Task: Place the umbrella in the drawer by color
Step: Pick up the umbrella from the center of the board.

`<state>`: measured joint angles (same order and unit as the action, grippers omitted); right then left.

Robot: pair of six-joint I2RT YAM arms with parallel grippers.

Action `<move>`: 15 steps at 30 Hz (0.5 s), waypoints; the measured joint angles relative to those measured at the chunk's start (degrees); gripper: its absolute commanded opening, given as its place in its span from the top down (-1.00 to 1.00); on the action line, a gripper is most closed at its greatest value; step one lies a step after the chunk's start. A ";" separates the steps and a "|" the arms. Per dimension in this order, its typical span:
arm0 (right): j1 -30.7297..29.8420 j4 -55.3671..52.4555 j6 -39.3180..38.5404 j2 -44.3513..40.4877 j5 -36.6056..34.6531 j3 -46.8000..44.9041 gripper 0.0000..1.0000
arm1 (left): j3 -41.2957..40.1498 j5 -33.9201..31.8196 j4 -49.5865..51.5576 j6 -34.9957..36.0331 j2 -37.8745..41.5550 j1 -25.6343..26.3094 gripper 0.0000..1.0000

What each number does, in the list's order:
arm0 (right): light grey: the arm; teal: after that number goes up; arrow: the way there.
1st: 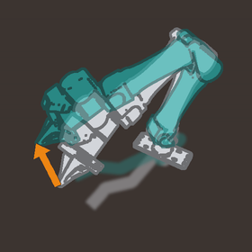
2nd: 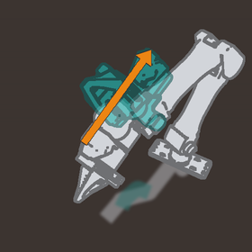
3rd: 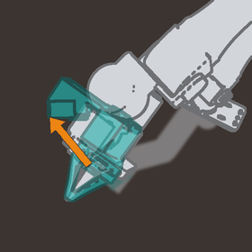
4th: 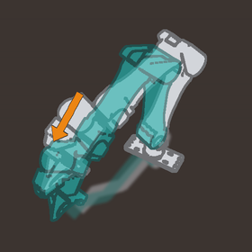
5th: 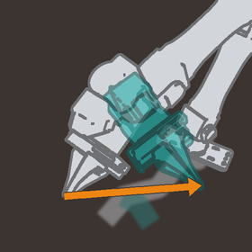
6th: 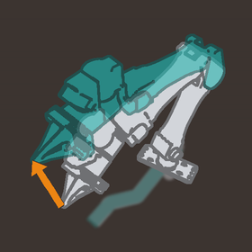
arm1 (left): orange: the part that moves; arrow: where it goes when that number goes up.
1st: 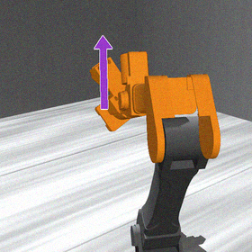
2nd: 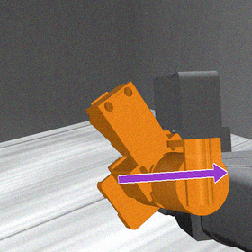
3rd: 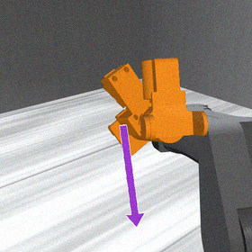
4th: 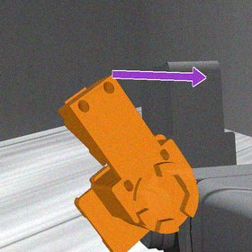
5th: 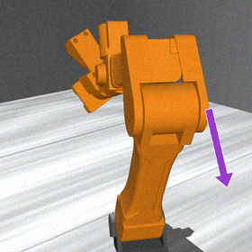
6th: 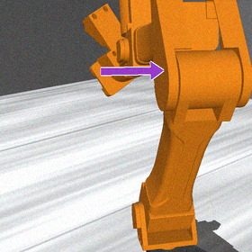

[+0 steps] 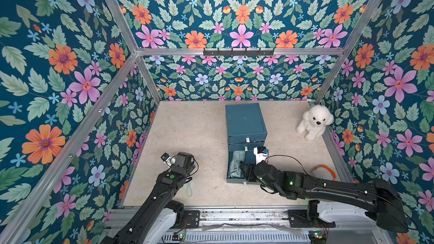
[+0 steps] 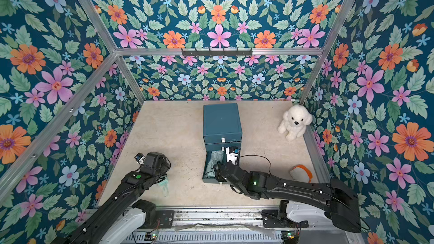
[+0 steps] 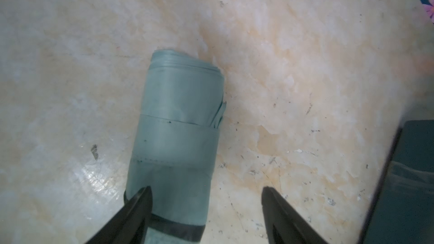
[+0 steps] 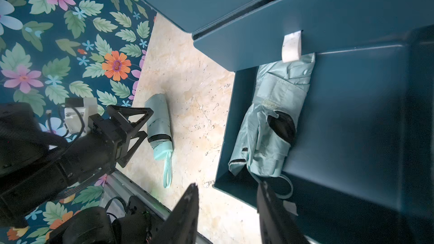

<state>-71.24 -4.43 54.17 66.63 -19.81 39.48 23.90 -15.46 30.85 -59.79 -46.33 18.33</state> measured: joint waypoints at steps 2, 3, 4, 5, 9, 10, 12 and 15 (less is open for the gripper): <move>0.00 -0.02 0.02 -0.20 0.02 -0.24 0.09 | -0.94 0.68 -1.51 0.33 -1.25 -1.95 -0.40; 0.00 -0.04 0.02 -0.44 0.02 -0.39 0.09 | -1.44 0.90 -2.49 0.37 -1.79 -3.06 -0.30; 0.00 -0.02 0.02 -0.74 0.00 -0.55 0.09 | -1.95 1.22 -3.48 0.72 -2.29 -3.82 -0.22; 0.00 -0.02 0.02 -1.09 -0.04 -0.70 0.09 | -2.51 1.66 -4.76 1.25 -2.91 -4.79 -0.13; -0.04 -0.04 0.04 -2.43 -0.13 -1.16 0.09 | -3.52 2.51 -9.88 1.66 -5.16 -5.51 0.20; -0.04 -0.02 0.04 -2.69 -0.15 -1.22 0.09 | -3.67 2.89 -11.32 1.70 -5.44 -5.57 0.27; -0.04 -0.02 0.17 -2.91 -0.13 -1.33 0.09 | -4.00 3.98 -13.11 1.73 -5.90 -5.57 0.45; -0.04 0.00 0.22 -2.93 -0.11 -1.33 0.09 | -4.15 5.79 -14.14 2.19 -6.03 -5.57 0.66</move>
<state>-71.29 -4.43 54.39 63.70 -19.92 38.15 19.75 -9.67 16.71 -57.60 -52.36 12.75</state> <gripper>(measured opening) 0.456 0.214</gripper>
